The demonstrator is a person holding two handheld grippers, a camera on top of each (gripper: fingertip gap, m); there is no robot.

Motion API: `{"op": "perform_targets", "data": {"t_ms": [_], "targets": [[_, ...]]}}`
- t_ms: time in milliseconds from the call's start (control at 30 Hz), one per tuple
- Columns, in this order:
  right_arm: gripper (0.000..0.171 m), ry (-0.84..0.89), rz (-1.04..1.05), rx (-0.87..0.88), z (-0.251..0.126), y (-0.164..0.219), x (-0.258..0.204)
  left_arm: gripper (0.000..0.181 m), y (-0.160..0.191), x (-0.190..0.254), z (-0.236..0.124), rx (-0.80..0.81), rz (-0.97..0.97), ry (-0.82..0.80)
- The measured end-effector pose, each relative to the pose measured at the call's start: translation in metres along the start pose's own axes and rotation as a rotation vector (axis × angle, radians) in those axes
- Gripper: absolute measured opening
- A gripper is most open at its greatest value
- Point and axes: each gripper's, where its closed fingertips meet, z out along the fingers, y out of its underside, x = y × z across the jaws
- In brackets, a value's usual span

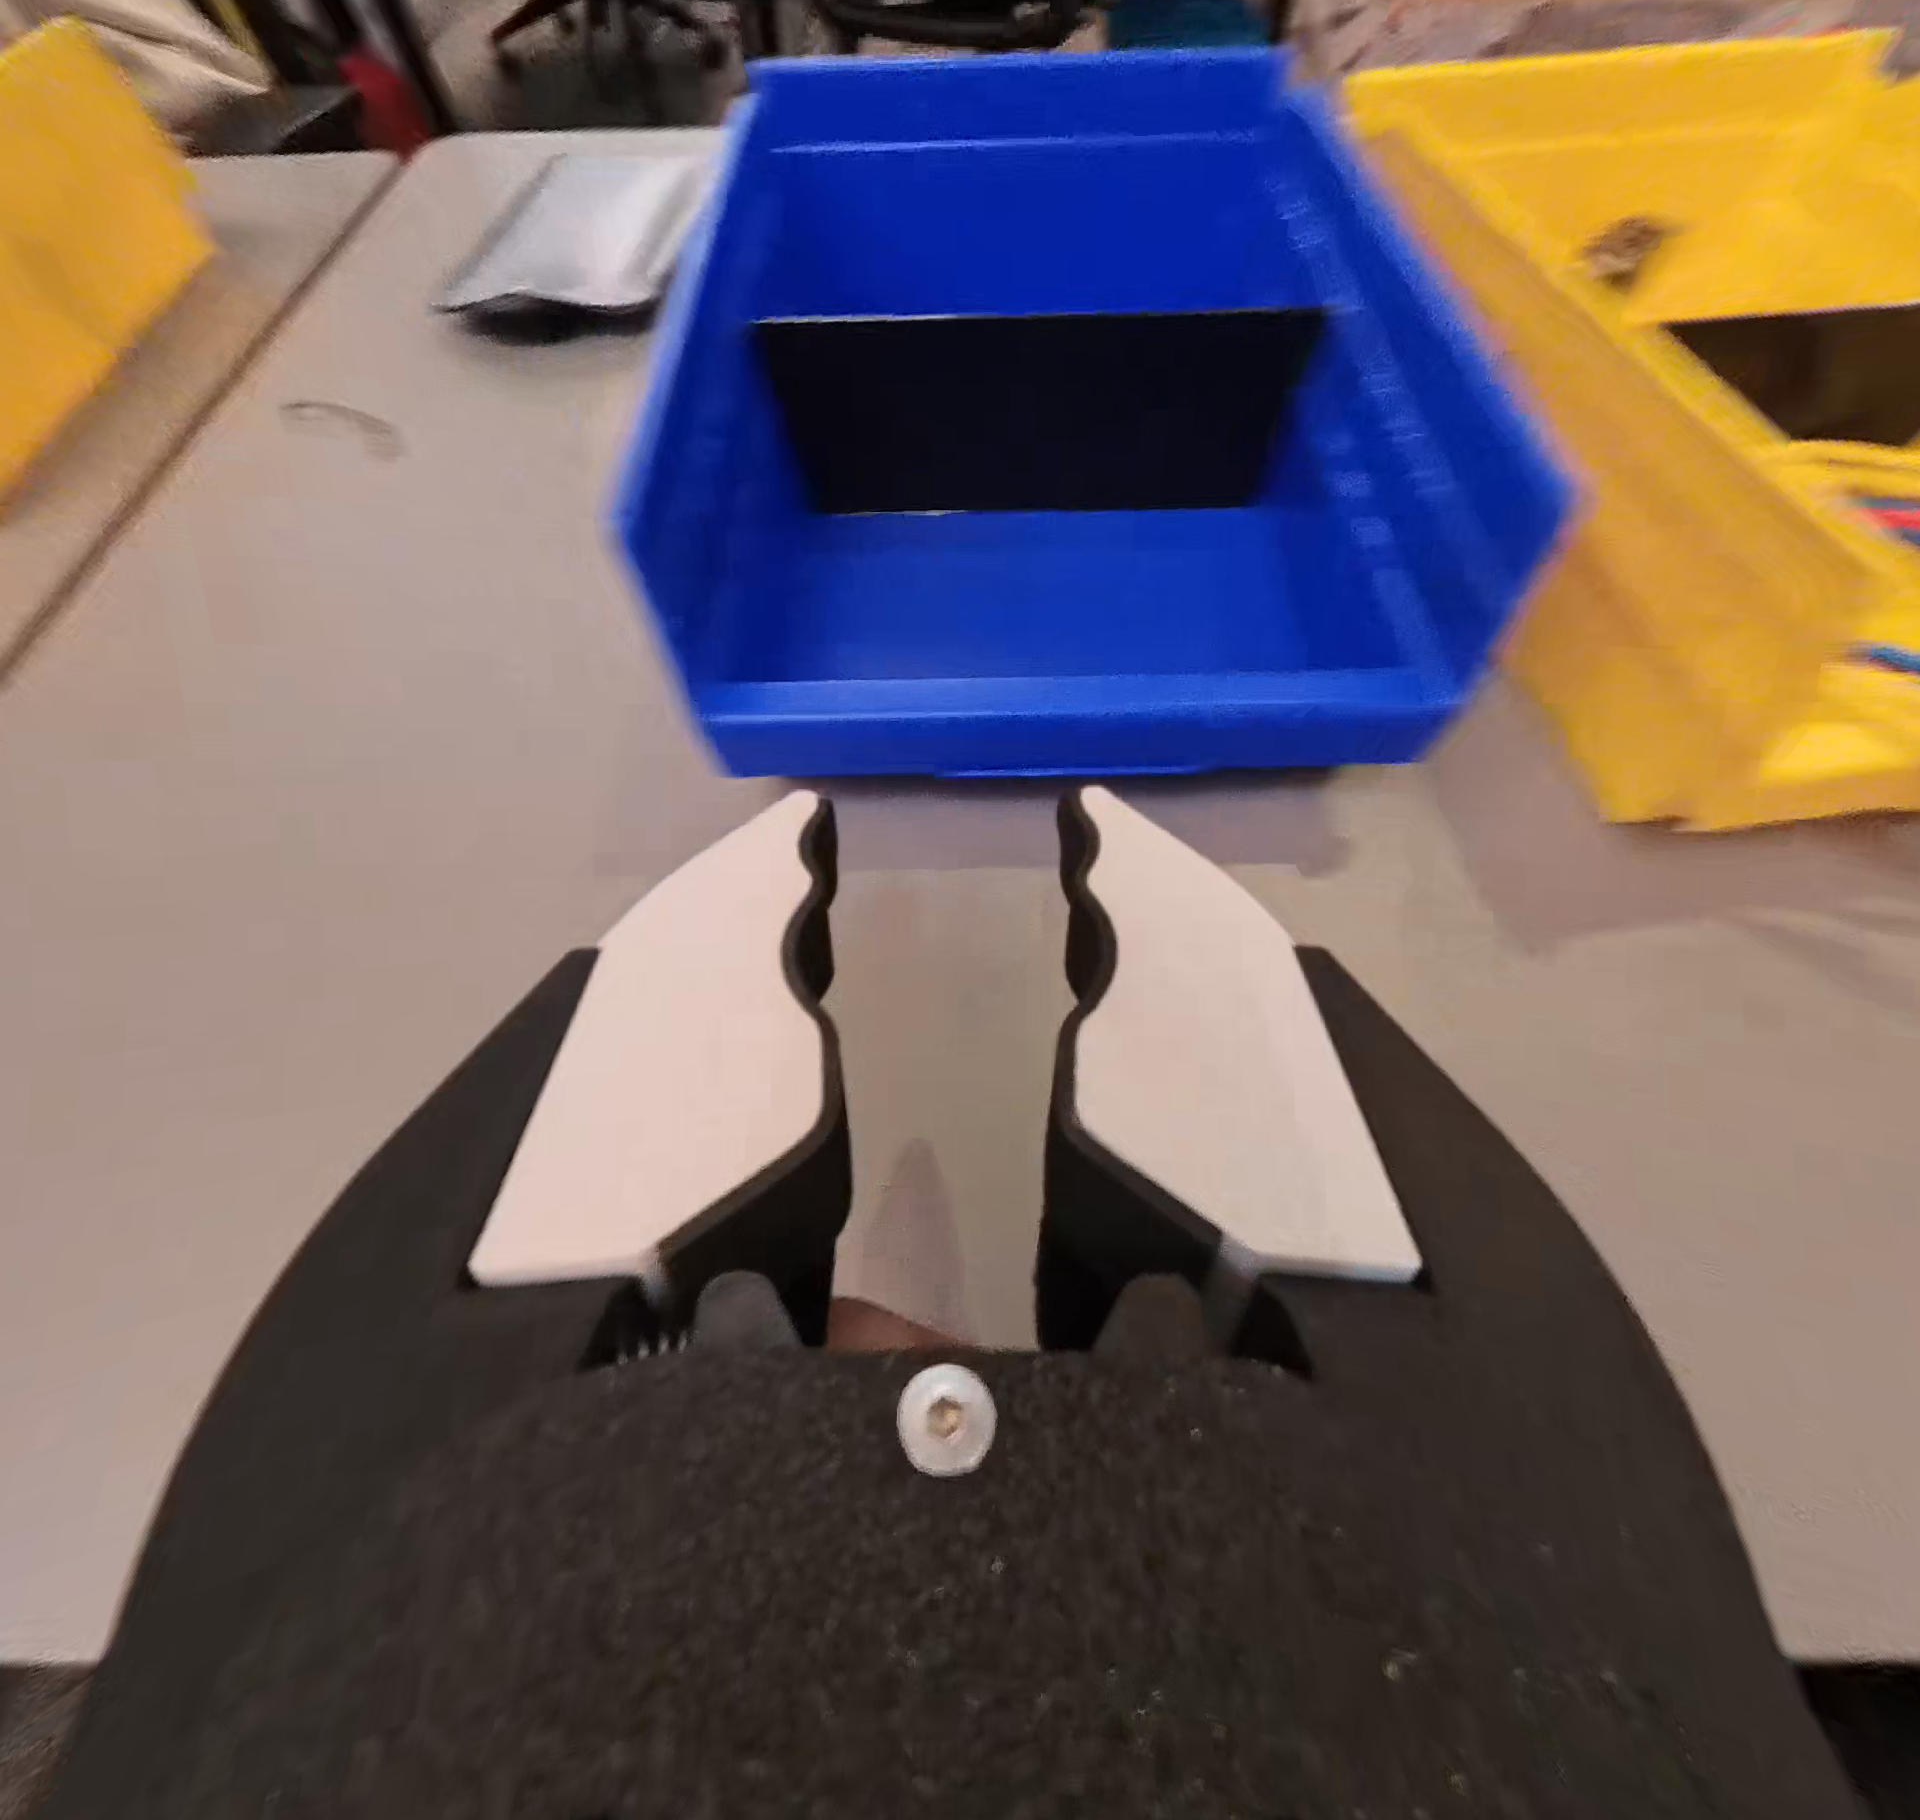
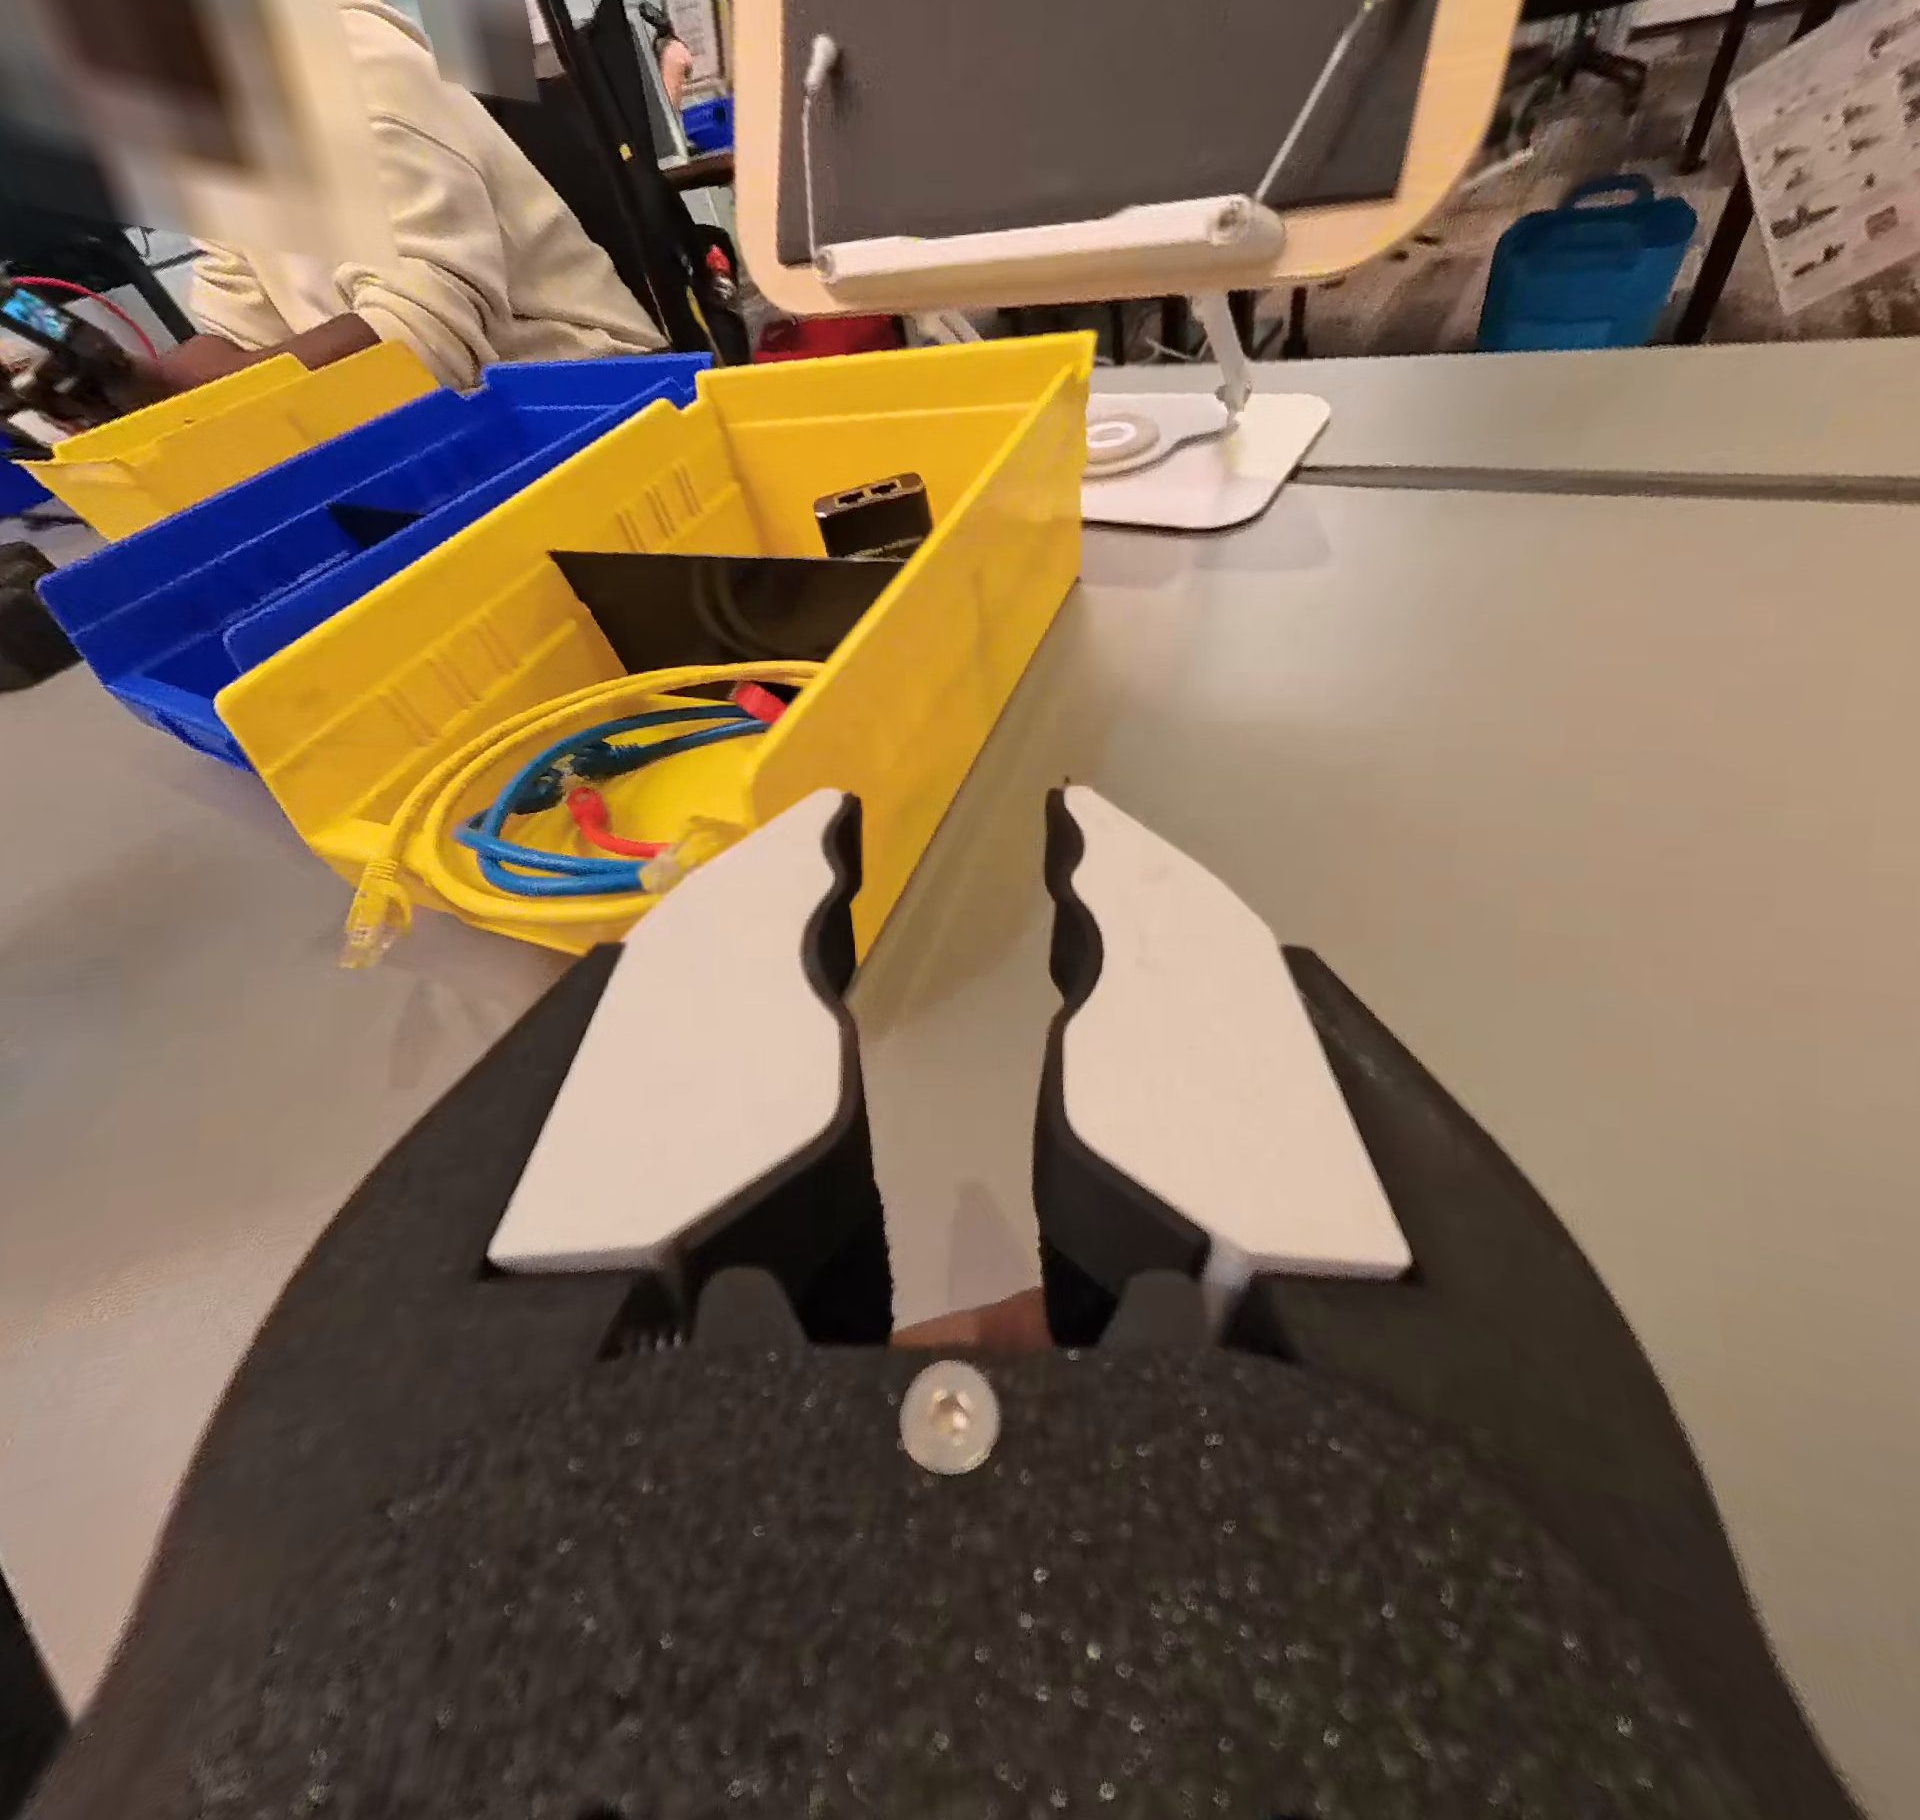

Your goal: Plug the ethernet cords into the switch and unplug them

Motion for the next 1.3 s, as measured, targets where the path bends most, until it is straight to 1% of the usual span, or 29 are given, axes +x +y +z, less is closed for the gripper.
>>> {"op": "perform_targets", "data": {"t_ms": [33,100,167,267,333,367,400,500,600,667,733,800,867,900,933,1000,1033,1067,1100,1133,1167,1233,1300], "targets": [[0.032,-0.001,0.011,-0.007,-0.003,0.002,0.002,0.043,0.002,-0.023,0.005,-0.025,0.016,-0.024],[0.03,-0.001,0.023,-0.029,-0.008,0.011,0.001,0.047,0.007,-0.049,0.023,-0.103,0.058,-0.016],[0.029,-0.003,-0.003,-0.078,-0.011,0.024,-0.006,0.047,0.001,-0.057,0.045,-0.111,0.053,0.051],[0.029,-0.006,-0.07,-0.118,-0.017,0.039,-0.021,0.047,-0.014,-0.062,0.078,-0.115,-0.024,0.152],[0.027,-0.032,-0.061,-0.128,-0.02,0.047,-0.035,0.037,-0.017,-0.068,0.099,-0.136,-0.018,0.156],[0.027,-0.061,-0.038,-0.133,-0.02,0.05,-0.045,0.023,-0.014,-0.072,0.108,-0.169,-0.004,0.137],[0.026,-0.093,-0.023,-0.143,-0.021,0.053,-0.056,0.004,-0.01,-0.073,0.114,-0.197,0.012,0.145],[0.026,-0.142,-0.033,-0.137,-0.019,0.053,-0.089,0.002,-0.009,-0.077,0.116,-0.192,-0.023,0.088],[0.028,-0.186,-0.082,-0.131,-0.006,0.056,-0.136,0.002,-0.002,-0.074,0.103,-0.197,-0.029,0.05],[0.028,-0.143,-0.099,-0.154,0.01,0.063,-0.163,0.003,0.004,-0.066,0.09,-0.187,-0.032,0.042],[0.03,-0.148,-0.108,-0.188,0.028,0.075,-0.199,0.004,0.013,-0.058,0.072,-0.183,-0.012,0.023],[0.039,-0.201,-0.09,-0.207,0.046,0.083,-0.241,0.004,0.023,-0.049,0.052,-0.182,0.01,-0.002],[0.053,-0.196,-0.102,-0.209,0.062,0.085,-0.273,0.005,0.033,-0.039,0.03,-0.176,0.012,-0.026],[0.061,-0.152,-0.146,-0.18,0.071,0.081,-0.28,0.005,0.038,-0.035,0.019,-0.169,0.003,-0.036],[0.065,-0.081,-0.197,-0.14,0.079,0.075,-0.28,0.005,0.043,-0.031,0.009,-0.163,-0.006,-0.042],[0.052,0.009,-0.236,-0.12,0.09,0.07,-0.28,0.005,0.053,-0.025,-0.013,-0.159,-0.025,-0.053],[0.046,0.031,-0.226,-0.15,0.094,0.074,-0.279,0.005,0.057,-0.023,-0.023,-0.156,-0.033,-0.061],[0.022,0.041,-0.195,-0.196,0.097,0.081,-0.278,0.005,0.062,-0.022,-0.032,-0.151,-0.041,-0.068],[0.01,0.056,-0.148,-0.219,0.096,0.083,-0.276,0.006,0.066,-0.021,-0.041,-0.14,-0.048,-0.08],[0.005,0.036,-0.12,-0.233,0.094,0.084,-0.277,0.007,0.069,-0.02,-0.05,-0.133,-0.062,-0.087],[0.005,0.025,-0.123,-0.238,0.092,0.083,-0.279,0.007,0.072,-0.019,-0.058,-0.118,-0.068,-0.088],[0.004,0.034,-0.159,-0.257,0.084,0.08,-0.283,0.008,0.065,-0.015,-0.077,-0.035,-0.058,-0.099],[0.004,0.001,-0.184,-0.173,0.075,0.06,-0.291,0.007,0.051,-0.014,-0.092,0.029,-0.032,-0.145]]}}
